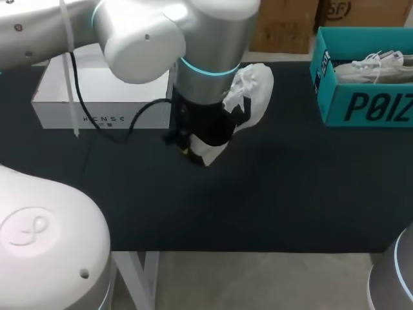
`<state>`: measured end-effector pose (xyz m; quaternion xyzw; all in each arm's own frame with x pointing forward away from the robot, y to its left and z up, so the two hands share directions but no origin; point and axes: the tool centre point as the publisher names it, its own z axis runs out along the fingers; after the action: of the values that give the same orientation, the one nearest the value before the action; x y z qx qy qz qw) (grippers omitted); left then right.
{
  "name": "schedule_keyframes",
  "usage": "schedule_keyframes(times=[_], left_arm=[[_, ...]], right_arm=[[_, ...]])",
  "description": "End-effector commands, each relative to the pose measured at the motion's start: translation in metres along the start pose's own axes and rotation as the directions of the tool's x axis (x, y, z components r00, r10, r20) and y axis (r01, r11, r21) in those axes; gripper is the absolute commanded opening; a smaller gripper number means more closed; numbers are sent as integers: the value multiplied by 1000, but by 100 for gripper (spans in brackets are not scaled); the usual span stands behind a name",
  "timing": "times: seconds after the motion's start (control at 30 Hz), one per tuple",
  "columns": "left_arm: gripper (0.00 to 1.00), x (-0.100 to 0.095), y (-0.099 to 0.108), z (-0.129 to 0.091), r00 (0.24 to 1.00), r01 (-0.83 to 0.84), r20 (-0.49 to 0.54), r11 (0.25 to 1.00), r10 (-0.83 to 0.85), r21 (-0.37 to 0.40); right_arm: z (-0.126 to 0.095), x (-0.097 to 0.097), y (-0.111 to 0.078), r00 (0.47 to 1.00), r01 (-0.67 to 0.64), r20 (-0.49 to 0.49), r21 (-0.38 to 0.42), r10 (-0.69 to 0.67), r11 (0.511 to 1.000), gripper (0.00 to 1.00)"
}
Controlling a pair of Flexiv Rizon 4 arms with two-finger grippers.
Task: Take the shoe out of the shoebox, open the shoe tongue, remove and reinsert the insole, then place the shoe into the shoebox
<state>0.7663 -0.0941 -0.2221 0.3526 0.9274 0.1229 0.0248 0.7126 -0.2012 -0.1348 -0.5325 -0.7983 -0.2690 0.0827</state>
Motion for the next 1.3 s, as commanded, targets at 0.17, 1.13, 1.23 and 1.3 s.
schedule_keyframes(times=[0.17, 1.13, 1.23, 1.3], left_arm=[[0, 66, 47, -26, 961, -240, 132, 969, 245, -52], [0, 106, 104, -8, 993, -38, 110, 998, 45, -57], [0, 106, 104, -8, 993, -38, 110, 998, 45, -57], [0, 106, 104, -8, 993, -38, 110, 998, 45, -57]], right_arm=[[0, -1, 1, 1000, -1, 0, 3, 1, 1000, 100], [0, -1, 1, 1000, -1, 0, 3, 1, 1000, 100], [0, -1, 1, 1000, -1, 0, 3, 1, 1000, 100], [0, -1, 1, 1000, -1, 0, 3, 1, 1000, 100]])
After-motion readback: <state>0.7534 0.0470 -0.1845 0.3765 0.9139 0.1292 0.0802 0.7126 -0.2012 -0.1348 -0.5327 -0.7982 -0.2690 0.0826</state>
